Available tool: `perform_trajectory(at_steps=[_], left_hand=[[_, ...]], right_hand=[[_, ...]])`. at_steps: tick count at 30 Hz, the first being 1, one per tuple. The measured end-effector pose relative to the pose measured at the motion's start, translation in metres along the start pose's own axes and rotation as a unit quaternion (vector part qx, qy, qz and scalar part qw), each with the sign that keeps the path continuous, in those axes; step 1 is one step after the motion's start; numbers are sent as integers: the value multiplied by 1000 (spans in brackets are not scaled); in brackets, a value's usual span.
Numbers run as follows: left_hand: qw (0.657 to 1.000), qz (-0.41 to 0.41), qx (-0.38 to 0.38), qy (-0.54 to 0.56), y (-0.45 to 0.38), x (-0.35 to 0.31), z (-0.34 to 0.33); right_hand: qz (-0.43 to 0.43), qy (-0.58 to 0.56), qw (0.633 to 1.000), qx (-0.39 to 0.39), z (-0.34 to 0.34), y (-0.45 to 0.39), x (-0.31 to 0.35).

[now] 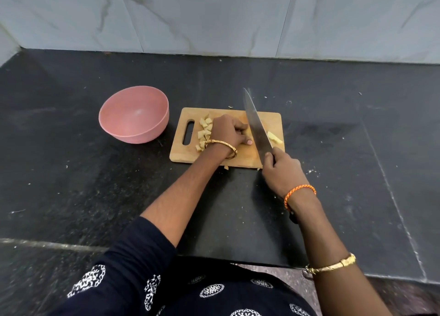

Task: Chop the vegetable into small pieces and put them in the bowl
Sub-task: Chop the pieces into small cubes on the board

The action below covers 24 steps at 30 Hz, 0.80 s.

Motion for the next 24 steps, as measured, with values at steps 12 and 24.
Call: perform_trajectory(at_steps=[12, 24], left_hand=[[1000, -8, -4, -2, 1, 0, -1], [1000, -11, -8, 5, 0, 3, 1]], right_hand=[[-9, 86, 996, -24, -7, -3, 31], [-55, 112, 992, 24, -9, 27, -8]])
Point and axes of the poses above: each hand's wrist, its own y-axis away from the middle knuckle, its own z-axis out of the back of the hand, x = y × z, the point moved 2 cm from there along -y, towards the middle knuckle, and after that the axes turned 15 degrees about -z, right-handed, at the moved point
